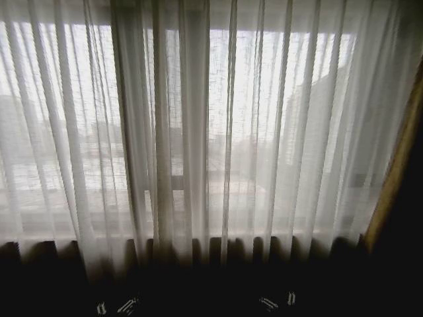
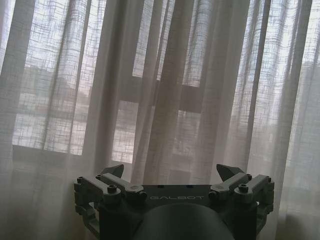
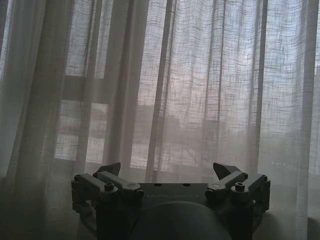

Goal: Open the curtains by pulling them apart, changing their state from closed to fully open.

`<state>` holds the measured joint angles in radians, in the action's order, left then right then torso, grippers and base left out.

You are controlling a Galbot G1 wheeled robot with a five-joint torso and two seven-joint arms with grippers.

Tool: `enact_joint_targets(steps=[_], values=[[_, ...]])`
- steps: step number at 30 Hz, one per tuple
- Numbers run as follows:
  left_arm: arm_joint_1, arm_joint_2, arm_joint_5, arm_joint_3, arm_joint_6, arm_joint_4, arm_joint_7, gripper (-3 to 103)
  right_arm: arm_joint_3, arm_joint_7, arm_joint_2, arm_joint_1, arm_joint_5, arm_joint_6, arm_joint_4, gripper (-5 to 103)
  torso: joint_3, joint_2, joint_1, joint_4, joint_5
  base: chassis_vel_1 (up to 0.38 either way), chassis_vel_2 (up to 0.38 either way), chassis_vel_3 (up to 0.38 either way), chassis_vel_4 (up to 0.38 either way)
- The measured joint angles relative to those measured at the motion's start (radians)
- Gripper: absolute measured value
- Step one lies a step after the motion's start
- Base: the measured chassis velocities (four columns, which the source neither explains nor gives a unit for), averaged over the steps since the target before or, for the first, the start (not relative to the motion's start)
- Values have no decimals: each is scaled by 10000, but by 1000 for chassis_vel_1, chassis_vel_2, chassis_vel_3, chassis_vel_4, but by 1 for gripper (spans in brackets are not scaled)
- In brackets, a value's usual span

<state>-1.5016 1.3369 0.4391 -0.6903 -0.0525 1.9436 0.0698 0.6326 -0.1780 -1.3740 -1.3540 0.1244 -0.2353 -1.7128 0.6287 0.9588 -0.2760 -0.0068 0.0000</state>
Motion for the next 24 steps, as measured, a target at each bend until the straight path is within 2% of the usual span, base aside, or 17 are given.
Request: enact_joint_targets(steps=[24], values=[[-42,12,5,-62,-204,-112,0,100,105,-206,0,-72,-211,26,-52,100,0,0,0,0,0,0,0,0,0]])
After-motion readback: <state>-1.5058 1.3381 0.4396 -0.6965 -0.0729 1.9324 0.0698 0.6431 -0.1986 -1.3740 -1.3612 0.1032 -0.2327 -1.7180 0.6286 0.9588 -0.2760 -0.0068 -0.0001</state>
